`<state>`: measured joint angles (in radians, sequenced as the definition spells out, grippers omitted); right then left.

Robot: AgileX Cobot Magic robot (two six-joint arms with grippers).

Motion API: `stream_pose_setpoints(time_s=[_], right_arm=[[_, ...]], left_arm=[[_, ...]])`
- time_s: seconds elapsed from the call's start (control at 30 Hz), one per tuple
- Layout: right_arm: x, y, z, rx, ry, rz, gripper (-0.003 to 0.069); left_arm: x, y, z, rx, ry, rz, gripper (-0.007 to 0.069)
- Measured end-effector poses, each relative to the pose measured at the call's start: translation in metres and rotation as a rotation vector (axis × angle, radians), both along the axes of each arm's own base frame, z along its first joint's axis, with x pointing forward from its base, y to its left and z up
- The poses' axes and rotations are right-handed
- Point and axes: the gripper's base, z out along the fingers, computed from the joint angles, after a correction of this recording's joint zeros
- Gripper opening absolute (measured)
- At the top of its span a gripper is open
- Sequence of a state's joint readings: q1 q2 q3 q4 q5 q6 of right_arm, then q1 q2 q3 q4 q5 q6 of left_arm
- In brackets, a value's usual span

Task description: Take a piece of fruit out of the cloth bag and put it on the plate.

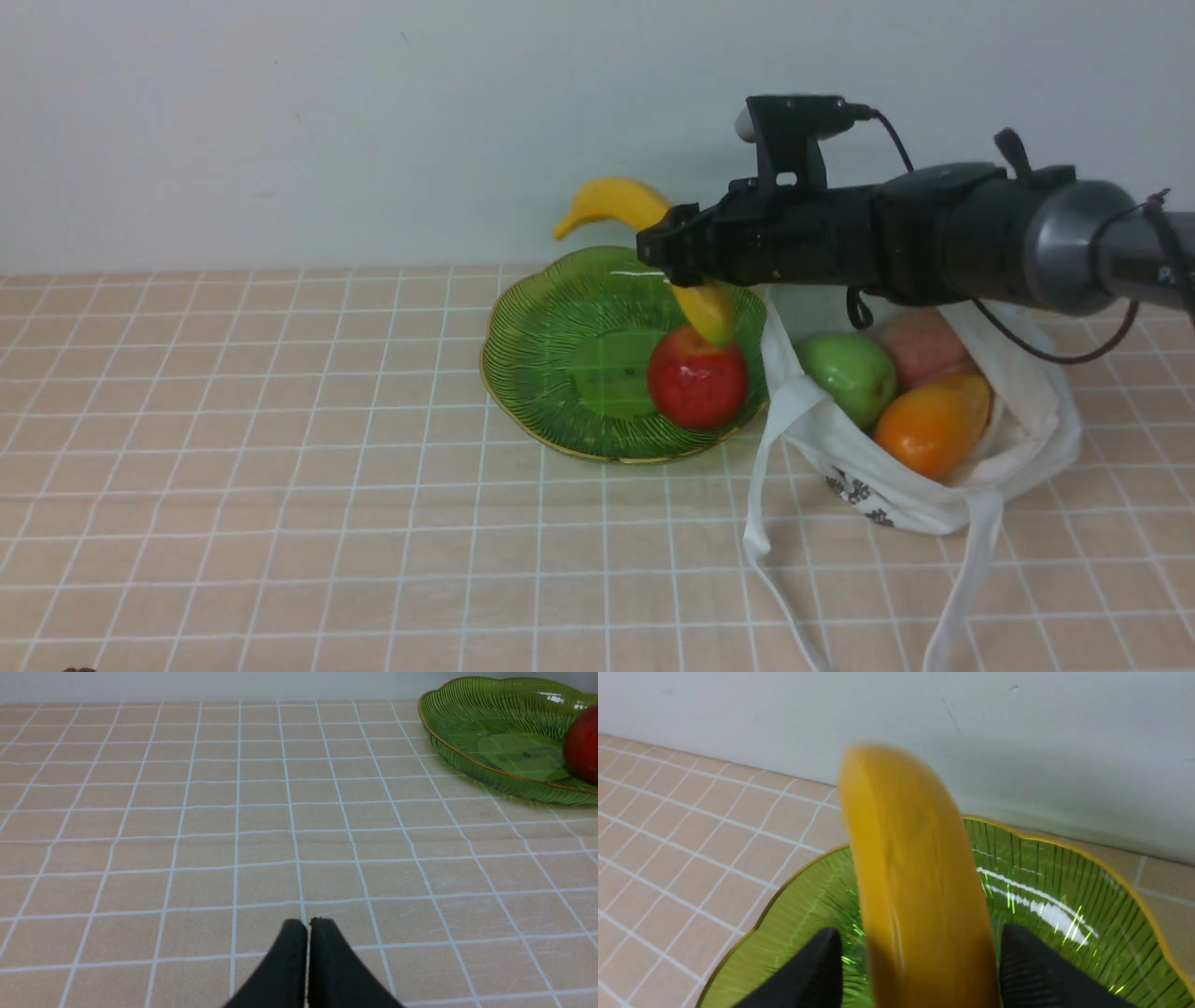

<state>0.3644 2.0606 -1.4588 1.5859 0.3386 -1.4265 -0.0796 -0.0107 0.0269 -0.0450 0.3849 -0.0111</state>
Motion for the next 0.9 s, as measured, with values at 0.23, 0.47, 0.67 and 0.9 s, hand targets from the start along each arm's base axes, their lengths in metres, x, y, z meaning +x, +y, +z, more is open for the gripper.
stream_pose_setpoints(time_s=[0.23, 0.47, 0.67, 0.9], right_arm=[[0.001, -0.003, 0.006, -0.070, -0.059, 0.016, 0.0627], [-0.021, -0.010, 0.064, -0.094, -0.161, 0.170, 0.0557], [-0.069, -0.049, 0.144, -0.108, -0.127, 0.220, 0.0307], [-0.133, -0.129, 0.201, -0.227, 0.013, 0.003, 0.0018]], left_arm=[[0.000, 0.000, 0.000, 0.000, 0.000, 0.000, -0.0008], [0.000, 0.000, 0.000, 0.000, 0.000, 0.000, -0.0008], [0.000, 0.000, 0.000, 0.000, 0.000, 0.000, -0.0008], [0.000, 0.000, 0.000, 0.000, 0.000, 0.000, -0.0008]])
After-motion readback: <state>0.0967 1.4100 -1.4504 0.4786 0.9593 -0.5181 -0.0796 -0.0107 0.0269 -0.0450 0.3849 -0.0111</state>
